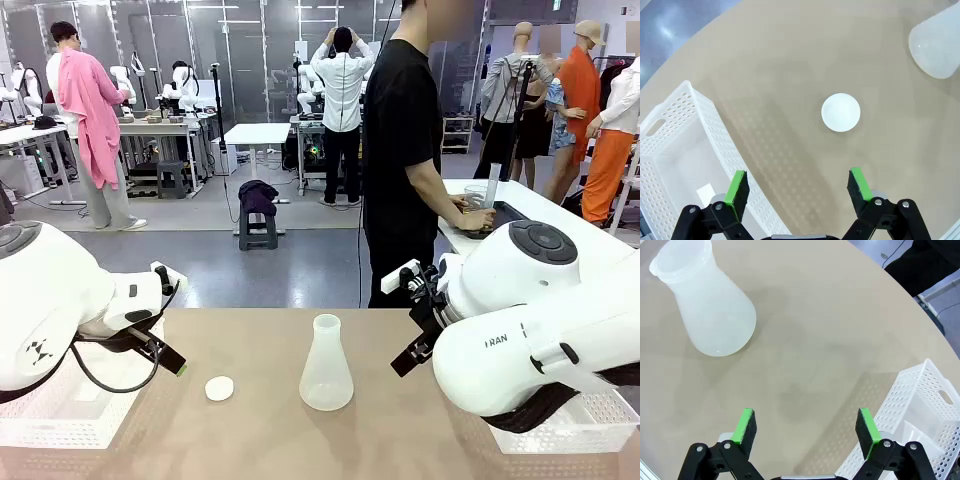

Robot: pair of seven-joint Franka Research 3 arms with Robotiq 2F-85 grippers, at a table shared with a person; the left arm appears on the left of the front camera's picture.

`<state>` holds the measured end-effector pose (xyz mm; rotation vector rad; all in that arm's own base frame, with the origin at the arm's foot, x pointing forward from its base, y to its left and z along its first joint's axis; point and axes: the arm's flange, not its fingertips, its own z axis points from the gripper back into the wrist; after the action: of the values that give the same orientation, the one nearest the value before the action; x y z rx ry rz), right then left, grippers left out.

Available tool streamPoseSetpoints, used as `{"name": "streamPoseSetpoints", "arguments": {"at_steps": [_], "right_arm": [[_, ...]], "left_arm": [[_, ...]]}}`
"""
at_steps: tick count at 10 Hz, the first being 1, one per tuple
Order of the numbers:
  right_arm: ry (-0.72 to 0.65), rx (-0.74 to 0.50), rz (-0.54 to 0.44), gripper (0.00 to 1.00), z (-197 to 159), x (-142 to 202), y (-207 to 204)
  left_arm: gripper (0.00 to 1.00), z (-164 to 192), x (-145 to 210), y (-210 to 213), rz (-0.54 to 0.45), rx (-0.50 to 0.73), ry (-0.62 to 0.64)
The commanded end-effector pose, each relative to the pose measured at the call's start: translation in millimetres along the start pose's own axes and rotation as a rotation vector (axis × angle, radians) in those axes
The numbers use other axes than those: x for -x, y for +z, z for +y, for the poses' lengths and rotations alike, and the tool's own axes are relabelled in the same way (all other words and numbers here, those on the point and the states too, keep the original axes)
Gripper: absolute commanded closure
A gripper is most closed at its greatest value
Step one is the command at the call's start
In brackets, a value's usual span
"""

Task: Prepare the solutions needed for the experiment.
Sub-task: Pick up the Plastic Funnel and insert it into the Big flask.

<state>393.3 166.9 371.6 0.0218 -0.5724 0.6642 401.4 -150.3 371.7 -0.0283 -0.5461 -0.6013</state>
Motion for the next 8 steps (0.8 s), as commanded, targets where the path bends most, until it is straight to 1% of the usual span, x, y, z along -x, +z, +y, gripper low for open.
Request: {"name": "streamPoseSetpoints", "arguments": {"at_steps": [1,8], "right_arm": [[0.0,0.0,0.0,0.0,0.0,0.0,0.0],[0.0,0.0,0.0,0.0,0.0,0.0,0.0]], "left_arm": [[0.0,-0.3,-0.1,0.0,0.0,0.0,-0.001],[0.0,-0.3,-0.1,0.0,0.0,0.0,-0.001]]}}
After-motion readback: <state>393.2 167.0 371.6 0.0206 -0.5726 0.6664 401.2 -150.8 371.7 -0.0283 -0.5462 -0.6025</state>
